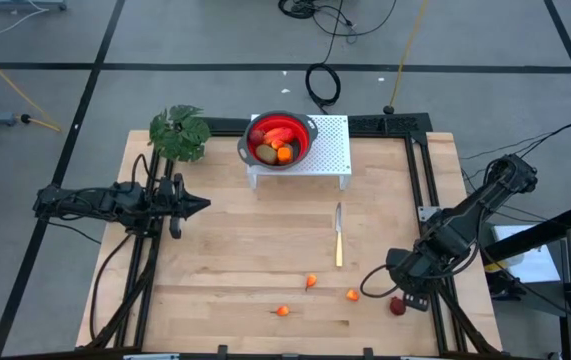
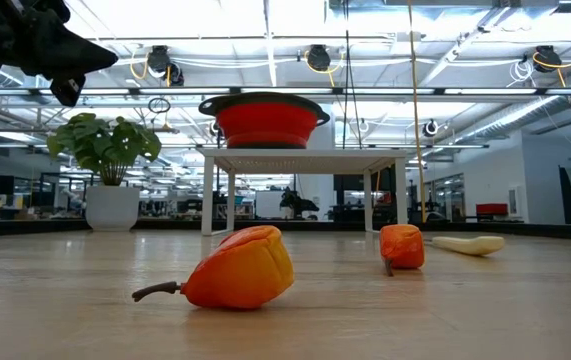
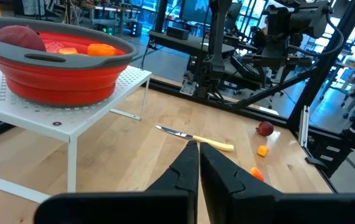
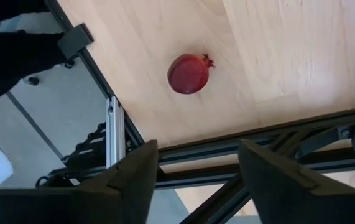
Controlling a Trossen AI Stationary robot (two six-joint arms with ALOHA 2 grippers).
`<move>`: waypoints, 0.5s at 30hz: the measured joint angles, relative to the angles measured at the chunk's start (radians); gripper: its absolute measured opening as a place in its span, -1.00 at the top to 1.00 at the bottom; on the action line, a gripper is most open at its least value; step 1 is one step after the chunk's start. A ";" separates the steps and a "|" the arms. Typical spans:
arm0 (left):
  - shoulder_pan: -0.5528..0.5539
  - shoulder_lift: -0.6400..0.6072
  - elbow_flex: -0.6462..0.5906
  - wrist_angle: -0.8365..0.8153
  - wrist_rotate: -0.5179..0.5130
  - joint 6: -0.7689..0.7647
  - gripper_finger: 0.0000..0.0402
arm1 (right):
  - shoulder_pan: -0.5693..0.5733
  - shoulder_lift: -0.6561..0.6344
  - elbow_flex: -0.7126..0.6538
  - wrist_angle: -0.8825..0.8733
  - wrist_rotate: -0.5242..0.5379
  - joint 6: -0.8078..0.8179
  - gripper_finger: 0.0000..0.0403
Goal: Pick & Place Fruit
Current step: Put the red pomegranate into the red strainer bowl on the shelf
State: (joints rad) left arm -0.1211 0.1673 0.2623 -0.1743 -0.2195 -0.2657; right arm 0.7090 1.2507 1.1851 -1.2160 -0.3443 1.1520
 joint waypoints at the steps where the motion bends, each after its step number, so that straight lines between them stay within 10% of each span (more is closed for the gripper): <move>1: 0.000 0.000 0.000 0.000 0.000 0.000 0.92 | 0.000 0.000 0.000 0.000 0.000 0.012 -0.06; 15: 0.000 0.000 0.000 0.000 0.000 0.000 0.94 | 0.000 0.000 0.000 0.008 0.050 0.103 -0.79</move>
State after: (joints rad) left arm -0.1212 0.1673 0.2623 -0.1745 -0.2195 -0.2654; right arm 0.7086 1.2507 1.1851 -1.2080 -0.2947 1.2548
